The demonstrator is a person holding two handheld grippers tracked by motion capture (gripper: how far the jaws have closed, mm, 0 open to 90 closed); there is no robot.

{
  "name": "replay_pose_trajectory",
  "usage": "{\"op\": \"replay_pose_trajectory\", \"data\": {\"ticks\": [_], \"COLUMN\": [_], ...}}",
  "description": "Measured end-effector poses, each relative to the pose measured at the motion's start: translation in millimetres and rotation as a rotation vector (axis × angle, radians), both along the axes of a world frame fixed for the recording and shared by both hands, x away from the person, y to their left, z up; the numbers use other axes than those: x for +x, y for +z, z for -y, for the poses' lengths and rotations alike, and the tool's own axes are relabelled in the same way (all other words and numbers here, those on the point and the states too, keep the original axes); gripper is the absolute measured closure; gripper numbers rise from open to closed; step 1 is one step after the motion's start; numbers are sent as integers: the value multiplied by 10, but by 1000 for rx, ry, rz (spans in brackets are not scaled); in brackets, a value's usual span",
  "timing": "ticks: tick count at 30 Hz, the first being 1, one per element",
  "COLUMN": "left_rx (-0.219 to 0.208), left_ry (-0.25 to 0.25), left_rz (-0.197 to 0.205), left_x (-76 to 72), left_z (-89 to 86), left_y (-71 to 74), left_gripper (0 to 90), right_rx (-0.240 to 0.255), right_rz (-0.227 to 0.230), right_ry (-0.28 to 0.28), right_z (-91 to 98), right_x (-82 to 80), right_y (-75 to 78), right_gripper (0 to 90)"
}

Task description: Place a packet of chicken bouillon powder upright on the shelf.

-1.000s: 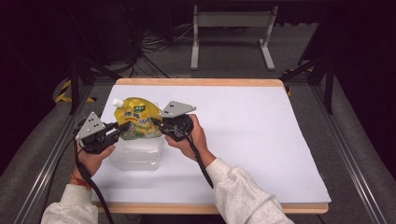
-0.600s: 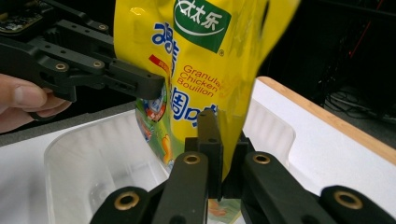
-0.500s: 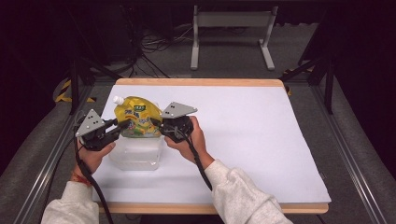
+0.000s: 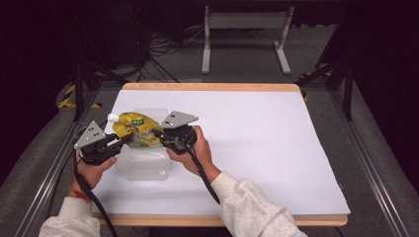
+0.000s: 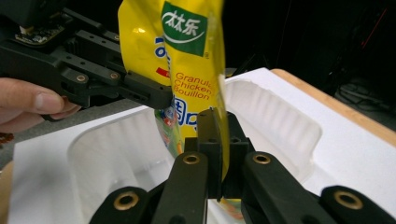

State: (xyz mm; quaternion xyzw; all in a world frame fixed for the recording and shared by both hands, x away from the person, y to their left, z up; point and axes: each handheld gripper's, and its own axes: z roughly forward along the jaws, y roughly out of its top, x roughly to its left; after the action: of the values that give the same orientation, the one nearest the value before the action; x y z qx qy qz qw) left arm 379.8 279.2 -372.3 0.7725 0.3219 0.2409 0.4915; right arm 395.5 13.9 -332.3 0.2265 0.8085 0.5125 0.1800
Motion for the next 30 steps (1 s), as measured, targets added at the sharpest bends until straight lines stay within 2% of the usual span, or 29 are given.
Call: {"op": "replay_pose_trajectory", "data": {"ticks": [1, 4, 8, 13, 17, 18, 21, 22, 30], "left_rx": [8, -7, -20, -43, -32, -9, -2, 9, 31], "left_ry": [4, 10, 13, 21, 34, 40, 48, 45, 52], "left_rz": [-2, -21, -35, -34, -47, -61, -79, -73, -101], "left_x": [5, 11, 17, 21, 50, 80, 104, 115, 145], "left_z": [-12, -38, -79, -75, -58, -44, -24, -19, 26], "left_y": [-11, -42, -61, -75, -100, -129, -165, -172, -235], "left_gripper": [762, 757, 753, 744, 746, 749, 751, 752, 758], "right_rx": [-1, 14, 20, 52, 49, 37, 34, 36, -1], "right_rz": [-13, -55, -79, -128, -136, -150, -170, -174, -175], "right_ry": [-1, -11, -11, -14, -24, -34, -41, -40, -47], "right_z": [-13, -52, -96, -82, -78, -87, -85, -77, -72], "right_x": [-5, -2, 16, 61, 105, 152, 210, 228, 293], "right_y": [3, 8, 2, -1, -27, -81, -145, -164, -284], "right_gripper": [897, 898, 898, 898, 898, 899, 898, 898, 894]}}
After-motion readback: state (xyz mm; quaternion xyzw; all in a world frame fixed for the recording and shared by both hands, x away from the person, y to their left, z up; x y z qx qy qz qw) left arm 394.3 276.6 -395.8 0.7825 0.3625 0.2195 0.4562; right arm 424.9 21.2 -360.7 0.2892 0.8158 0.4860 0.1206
